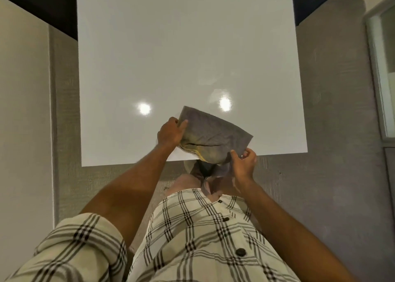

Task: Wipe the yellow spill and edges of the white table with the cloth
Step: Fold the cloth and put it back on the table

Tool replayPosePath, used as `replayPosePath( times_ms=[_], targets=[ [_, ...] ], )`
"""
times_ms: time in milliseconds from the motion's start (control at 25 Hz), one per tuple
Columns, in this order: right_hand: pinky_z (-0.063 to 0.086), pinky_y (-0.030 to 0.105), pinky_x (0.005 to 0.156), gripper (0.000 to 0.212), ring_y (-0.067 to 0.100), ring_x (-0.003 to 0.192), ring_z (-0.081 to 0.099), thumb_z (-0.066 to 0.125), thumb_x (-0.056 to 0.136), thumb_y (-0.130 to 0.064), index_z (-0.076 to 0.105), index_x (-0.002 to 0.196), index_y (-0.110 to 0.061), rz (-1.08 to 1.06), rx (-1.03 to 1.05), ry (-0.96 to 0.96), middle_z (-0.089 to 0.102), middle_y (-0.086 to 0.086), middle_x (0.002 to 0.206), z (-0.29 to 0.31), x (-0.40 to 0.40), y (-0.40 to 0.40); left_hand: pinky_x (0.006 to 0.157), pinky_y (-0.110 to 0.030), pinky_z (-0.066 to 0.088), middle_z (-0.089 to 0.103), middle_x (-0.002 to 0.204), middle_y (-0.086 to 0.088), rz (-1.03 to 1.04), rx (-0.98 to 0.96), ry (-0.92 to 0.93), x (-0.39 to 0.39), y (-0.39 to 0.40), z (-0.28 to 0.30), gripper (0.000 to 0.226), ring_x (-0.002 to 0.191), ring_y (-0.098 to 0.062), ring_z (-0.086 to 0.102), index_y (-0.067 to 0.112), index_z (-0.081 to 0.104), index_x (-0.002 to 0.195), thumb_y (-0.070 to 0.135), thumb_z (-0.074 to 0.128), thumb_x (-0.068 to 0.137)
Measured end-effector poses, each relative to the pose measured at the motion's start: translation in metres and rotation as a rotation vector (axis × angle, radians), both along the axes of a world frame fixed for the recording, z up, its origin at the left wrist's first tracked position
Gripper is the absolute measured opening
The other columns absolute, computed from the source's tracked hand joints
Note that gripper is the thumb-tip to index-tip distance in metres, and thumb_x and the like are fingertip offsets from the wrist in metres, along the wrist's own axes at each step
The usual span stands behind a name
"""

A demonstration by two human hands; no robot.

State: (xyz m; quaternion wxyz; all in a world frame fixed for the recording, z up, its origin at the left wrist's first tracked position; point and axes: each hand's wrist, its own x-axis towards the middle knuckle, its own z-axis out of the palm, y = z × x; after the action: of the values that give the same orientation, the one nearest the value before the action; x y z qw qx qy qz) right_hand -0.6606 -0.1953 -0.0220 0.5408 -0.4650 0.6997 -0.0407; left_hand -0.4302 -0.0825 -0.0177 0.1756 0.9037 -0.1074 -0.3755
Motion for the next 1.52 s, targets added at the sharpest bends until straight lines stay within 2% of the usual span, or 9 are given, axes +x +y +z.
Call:
replayPosePath(
  times_ms=[160,360,440,600,760,840,1120,1360,1520],
  targets=[
    [0.057,0.049,0.108,0.067,0.034,0.126,0.06,0.081,0.092,-0.029,0.043,0.145,-0.012,-0.094,0.111,0.03,0.049,0.015,0.146,0.002,0.011,-0.017,0.106,-0.049,0.046,0.066,0.132,-0.01,-0.141,0.143,0.042,-0.005,-0.015,-0.005,0.076,0.122,-0.034,0.062,0.009,0.053,0.139,0.071,0.053,0.095],
    [0.056,0.04,0.096,0.047,0.032,0.12,0.064,0.069,0.101,-0.025,0.053,0.142,-0.009,0.008,0.183,-0.034,0.064,0.015,0.138,0.004,0.012,-0.025,0.107,-0.049,0.041,0.069,0.128,-0.012,-0.206,0.197,-0.026,-0.019,-0.019,0.002,0.056,0.122,-0.034,0.062,0.009,0.065,0.127,0.056,0.044,0.105],
    [0.056,0.043,0.102,0.037,0.034,0.123,0.064,0.06,0.106,-0.025,0.058,0.139,-0.009,0.176,0.108,-0.023,0.064,0.015,0.138,0.006,0.012,-0.025,0.105,-0.048,0.043,0.07,0.126,-0.012,-0.131,0.137,-0.052,-0.024,-0.014,0.01,0.05,0.119,-0.034,0.064,0.01,0.066,0.126,0.05,0.042,0.107],
    [0.056,0.045,0.103,0.035,0.034,0.119,0.065,0.052,0.11,-0.031,0.054,0.136,-0.008,0.468,-0.107,-0.011,0.065,0.015,0.133,0.018,0.022,-0.023,0.082,-0.035,0.046,0.07,0.105,-0.01,0.124,-0.062,-0.032,-0.013,0.011,0.021,0.039,0.106,-0.033,0.068,0.008,0.068,0.107,0.041,0.047,0.107],
    [0.053,0.033,0.088,0.04,0.032,0.115,0.067,0.049,0.111,-0.041,0.05,0.139,-0.013,0.662,-0.239,-0.026,0.066,0.011,0.134,0.03,0.061,-0.024,0.098,-0.04,0.055,0.07,0.125,-0.013,0.343,-0.228,0.015,0.023,0.041,0.03,0.043,0.115,-0.031,0.066,0.006,0.066,0.129,0.04,0.049,0.109],
    [0.051,0.032,0.085,0.04,0.031,0.112,0.068,0.048,0.111,-0.042,0.05,0.139,-0.014,0.704,-0.291,-0.055,0.068,0.011,0.132,0.037,0.097,-0.024,0.101,-0.039,0.055,0.069,0.125,-0.01,0.389,-0.313,0.001,0.049,0.056,0.035,0.042,0.113,-0.027,0.065,0.008,0.063,0.132,0.04,0.05,0.109],
    [0.051,0.032,0.082,0.033,0.02,0.099,0.062,0.049,0.111,-0.035,0.053,0.135,-0.013,0.718,-0.369,-0.16,0.07,0.01,0.126,0.048,0.261,-0.009,0.073,-0.024,0.047,0.062,0.09,0.006,0.402,-0.46,-0.114,0.195,0.096,0.034,0.027,0.082,-0.007,0.058,0.018,0.058,0.1,0.042,0.051,0.108],
    [0.042,0.015,0.064,0.029,0.024,0.097,0.062,0.04,0.114,-0.029,0.052,0.131,-0.01,0.789,-0.43,-0.189,0.064,0.004,0.117,0.045,0.4,-0.014,0.074,-0.026,0.049,0.064,0.095,0.005,0.442,-0.537,-0.083,0.335,0.104,0.025,0.024,0.087,-0.01,0.06,0.019,0.061,0.102,0.039,0.049,0.109],
    [0.045,0.026,0.064,0.023,0.026,0.092,0.063,0.038,0.113,-0.029,0.052,0.128,-0.018,0.827,-0.431,-0.173,0.064,0.002,0.109,0.042,0.48,-0.029,0.078,-0.029,0.051,0.067,0.105,-0.004,0.46,-0.575,-0.075,0.41,0.099,0.016,0.027,0.092,-0.013,0.062,0.015,0.062,0.114,0.037,0.046,0.11]
  ],
)
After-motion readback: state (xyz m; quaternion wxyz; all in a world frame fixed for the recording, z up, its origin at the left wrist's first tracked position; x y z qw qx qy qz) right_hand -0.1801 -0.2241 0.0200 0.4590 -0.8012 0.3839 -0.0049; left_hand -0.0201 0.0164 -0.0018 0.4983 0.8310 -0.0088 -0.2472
